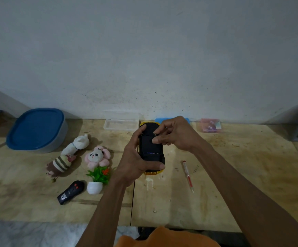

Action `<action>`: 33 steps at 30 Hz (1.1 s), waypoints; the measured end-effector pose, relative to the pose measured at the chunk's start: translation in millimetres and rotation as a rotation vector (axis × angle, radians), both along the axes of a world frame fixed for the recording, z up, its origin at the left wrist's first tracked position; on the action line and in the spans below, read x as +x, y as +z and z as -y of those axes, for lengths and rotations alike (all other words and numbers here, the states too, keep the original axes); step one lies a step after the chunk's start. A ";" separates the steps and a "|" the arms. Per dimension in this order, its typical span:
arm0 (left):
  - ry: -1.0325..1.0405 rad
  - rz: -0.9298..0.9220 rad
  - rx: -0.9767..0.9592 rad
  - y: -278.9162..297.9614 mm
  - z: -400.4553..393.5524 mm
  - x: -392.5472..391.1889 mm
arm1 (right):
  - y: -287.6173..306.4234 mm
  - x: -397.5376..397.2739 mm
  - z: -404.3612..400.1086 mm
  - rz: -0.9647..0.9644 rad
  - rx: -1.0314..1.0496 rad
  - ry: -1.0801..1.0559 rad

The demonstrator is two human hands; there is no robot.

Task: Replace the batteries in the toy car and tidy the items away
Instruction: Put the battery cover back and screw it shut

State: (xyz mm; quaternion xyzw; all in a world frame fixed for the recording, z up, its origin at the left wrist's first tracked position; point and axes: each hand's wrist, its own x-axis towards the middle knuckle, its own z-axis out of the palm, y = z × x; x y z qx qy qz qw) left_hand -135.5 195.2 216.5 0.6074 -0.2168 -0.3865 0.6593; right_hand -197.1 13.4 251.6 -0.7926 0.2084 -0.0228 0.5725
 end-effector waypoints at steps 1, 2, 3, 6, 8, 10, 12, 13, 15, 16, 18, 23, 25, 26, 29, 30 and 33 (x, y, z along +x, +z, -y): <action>-0.002 0.001 -0.001 0.0 0.1 0.0 | -0.2 0.1 0.0 0.000 -0.005 -0.002; -0.006 0.000 -0.003 0.0 0.1 -0.4 | -0.4 0.1 0.0 0.001 -0.007 -0.001; -0.007 -0.004 -0.002 -0.2 0.2 -1.0 | -0.8 0.0 0.0 0.000 -0.008 0.001; 0.000 -0.032 -0.008 1.2 1.3 -3.0 | -2.3 -0.6 -2.9 -0.011 -0.056 -0.004; 0.003 -0.038 -0.007 0.5 2.5 -4.3 | -5.2 -1.4 -7.5 -0.010 -0.150 -0.009; 0.006 -0.046 -0.006 -0.2 3.7 -5.6 | -9.2 -2.7 -11.2 0.010 -0.243 -0.021; 0.017 -0.065 -0.002 -0.8 4.3 -6.3 | -11.3 -4.0 -13.2 0.023 -0.295 -0.026; 0.021 -0.069 0.000 -0.8 4.4 -6.7 | -11.9 -4.6 -13.9 0.025 -0.315 -0.025; 0.024 -0.056 0.003 -0.6 4.8 -8.3 | -11.7 -5.8 -15.2 0.023 -0.336 -0.030; 0.023 -0.043 0.003 -0.4 5.1 -9.8 | -11.2 -6.3 -15.4 0.013 -0.337 -0.033; 0.025 -0.039 0.000 -0.2 5.7 -12.9 | -10.2 -7.3 -13.4 -0.020 -0.317 -0.034; 0.007 -0.048 -0.011 3.1 6.2 -11.6 | -9.7 -10.6 -5.4 0.018 -0.185 -0.084; 0.000 -0.050 -0.010 4.1 5.2 -10.6 | -9.6 -11.9 -4.8 0.033 -0.170 -0.088; -0.002 -0.049 -0.011 4.6 4.8 -10.3 | -8.9 -12.3 -5.2 0.038 -0.162 -0.088; -0.021 -0.037 -0.012 6.0 5.6 -11.1 | -5.0 -12.7 -4.1 0.048 -0.129 -0.082; -0.026 -0.028 -0.009 6.3 5.8 -11.3 | -3.4 -12.8 -3.0 0.055 -0.121 -0.074; -0.020 -0.032 -0.008 7.1 5.5 -12.3 | -2.4 -13.5 -1.3 0.064 -0.097 -0.070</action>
